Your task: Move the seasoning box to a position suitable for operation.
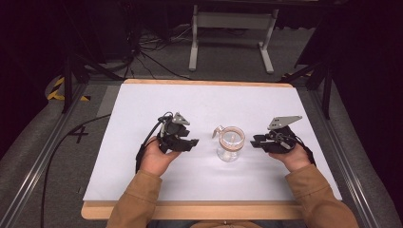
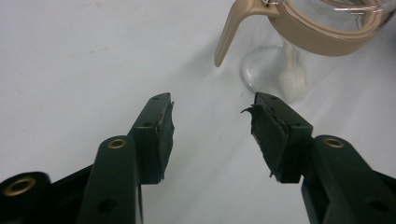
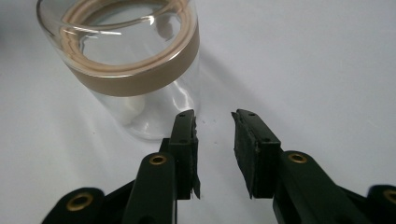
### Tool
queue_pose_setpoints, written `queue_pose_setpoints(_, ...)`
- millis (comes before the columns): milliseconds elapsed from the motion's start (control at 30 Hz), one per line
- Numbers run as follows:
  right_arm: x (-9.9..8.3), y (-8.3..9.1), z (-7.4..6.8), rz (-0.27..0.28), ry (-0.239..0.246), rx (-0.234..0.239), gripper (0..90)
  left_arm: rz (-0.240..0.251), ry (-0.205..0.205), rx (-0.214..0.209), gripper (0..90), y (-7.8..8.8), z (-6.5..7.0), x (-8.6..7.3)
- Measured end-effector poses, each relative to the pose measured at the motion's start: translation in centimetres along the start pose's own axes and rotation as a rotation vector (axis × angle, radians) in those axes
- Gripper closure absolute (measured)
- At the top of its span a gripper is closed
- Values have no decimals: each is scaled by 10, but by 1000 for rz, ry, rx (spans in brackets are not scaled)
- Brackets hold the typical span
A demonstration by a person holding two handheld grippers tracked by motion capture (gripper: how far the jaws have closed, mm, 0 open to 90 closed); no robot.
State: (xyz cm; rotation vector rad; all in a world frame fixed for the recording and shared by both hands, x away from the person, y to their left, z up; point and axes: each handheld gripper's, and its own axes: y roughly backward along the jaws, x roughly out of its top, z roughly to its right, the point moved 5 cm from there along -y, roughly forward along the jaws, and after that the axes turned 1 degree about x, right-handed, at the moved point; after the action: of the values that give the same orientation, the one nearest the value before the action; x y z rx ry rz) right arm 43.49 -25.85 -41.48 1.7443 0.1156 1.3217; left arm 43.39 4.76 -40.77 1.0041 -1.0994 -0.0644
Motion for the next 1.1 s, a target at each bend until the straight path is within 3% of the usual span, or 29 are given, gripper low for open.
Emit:
queue_pose_setpoints(267,0,0,-1,8,6,0,745,6,-20,14,445,0,-1,-1)
queue_pose_setpoints(533,-2,-6,2,39,-35,19,859,47,16,30,405,8,-9,-4)
queue_pose_setpoints(800,0,-21,1,76,-19,47,847,48,33,41,379,14,-13,-10)
queue_pose_setpoints(900,0,-29,-2,59,8,52,847,40,26,62,378,15,-16,-13)
queue_pose_setpoints(1100,-1,-42,0,34,14,50,849,30,41,77,374,19,-16,-20)
